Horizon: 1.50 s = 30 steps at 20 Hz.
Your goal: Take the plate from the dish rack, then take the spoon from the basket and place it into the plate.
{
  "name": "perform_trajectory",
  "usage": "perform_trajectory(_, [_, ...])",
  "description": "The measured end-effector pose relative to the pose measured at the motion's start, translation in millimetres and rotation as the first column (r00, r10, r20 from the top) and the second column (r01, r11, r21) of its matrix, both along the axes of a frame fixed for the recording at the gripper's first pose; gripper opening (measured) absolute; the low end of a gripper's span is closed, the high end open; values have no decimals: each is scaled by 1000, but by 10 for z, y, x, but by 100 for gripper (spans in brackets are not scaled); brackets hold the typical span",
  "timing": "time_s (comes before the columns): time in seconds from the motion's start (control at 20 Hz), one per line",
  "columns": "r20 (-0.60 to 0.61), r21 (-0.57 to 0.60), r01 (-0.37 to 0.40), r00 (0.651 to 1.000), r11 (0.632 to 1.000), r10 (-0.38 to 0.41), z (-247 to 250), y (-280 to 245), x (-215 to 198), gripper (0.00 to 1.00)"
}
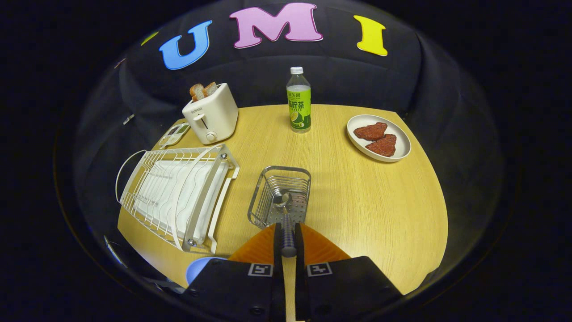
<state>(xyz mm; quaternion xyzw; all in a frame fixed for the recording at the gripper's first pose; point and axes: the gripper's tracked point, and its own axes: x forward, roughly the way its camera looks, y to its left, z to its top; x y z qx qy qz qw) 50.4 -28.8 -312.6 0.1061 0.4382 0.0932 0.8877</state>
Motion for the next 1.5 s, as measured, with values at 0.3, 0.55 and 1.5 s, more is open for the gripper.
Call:
perform_trajectory(0.3, [77,9,42,996,999,-43,447,-109,-115,11])
perform_trajectory(0.55, [138,76,21,990,997,-32,972,-32,-573,11])
perform_trajectory(1.5, [-60,157,-18,998,987,28,249,854,-1922,11])
